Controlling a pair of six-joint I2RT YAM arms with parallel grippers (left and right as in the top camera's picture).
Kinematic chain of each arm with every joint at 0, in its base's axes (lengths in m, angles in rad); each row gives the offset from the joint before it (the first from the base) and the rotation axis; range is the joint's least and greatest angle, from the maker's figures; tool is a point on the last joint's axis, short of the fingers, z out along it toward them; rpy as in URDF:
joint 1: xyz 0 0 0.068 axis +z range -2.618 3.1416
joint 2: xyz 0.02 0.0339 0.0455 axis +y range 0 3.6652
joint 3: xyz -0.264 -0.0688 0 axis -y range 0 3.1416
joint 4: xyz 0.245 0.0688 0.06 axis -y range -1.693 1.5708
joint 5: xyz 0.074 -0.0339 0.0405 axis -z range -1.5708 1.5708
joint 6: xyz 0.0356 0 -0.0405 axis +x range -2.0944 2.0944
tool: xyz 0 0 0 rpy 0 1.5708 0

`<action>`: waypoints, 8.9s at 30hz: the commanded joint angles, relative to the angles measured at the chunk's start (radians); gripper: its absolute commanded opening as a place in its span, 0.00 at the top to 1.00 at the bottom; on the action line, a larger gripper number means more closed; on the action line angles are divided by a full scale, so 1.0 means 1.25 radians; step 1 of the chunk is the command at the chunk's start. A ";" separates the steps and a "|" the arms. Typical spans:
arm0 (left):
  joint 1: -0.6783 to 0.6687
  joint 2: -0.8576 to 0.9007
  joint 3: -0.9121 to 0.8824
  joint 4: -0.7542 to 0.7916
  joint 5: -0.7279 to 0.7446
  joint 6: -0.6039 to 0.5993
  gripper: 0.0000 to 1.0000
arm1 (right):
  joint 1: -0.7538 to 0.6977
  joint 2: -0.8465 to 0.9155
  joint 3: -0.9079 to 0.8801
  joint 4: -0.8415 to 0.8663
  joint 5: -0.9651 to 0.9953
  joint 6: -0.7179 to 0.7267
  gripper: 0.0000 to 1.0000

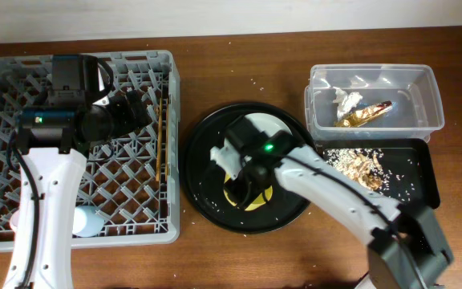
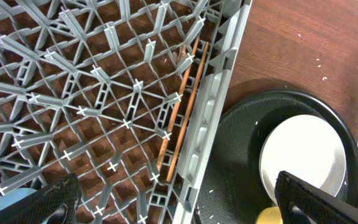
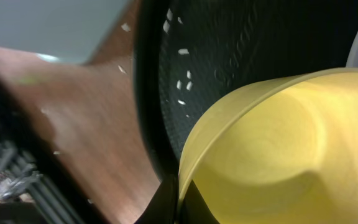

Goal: Sort waste into correct bins and load items into the dishwasher rack

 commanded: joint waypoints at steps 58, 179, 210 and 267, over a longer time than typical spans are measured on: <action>0.002 -0.002 0.004 -0.013 -0.003 -0.011 0.01 | -0.268 -0.908 -0.067 -0.120 0.493 0.016 0.02; -0.372 0.725 0.351 -0.106 0.016 0.035 0.54 | -0.325 -1.395 -1.024 0.703 0.463 0.026 0.01; -0.116 0.100 0.216 -0.115 -0.692 0.051 1.00 | -0.325 -1.395 -1.024 0.703 0.463 0.026 0.02; -0.005 -1.177 -1.261 0.856 -0.095 0.158 0.01 | -0.325 -1.395 -1.024 0.703 0.463 0.026 0.02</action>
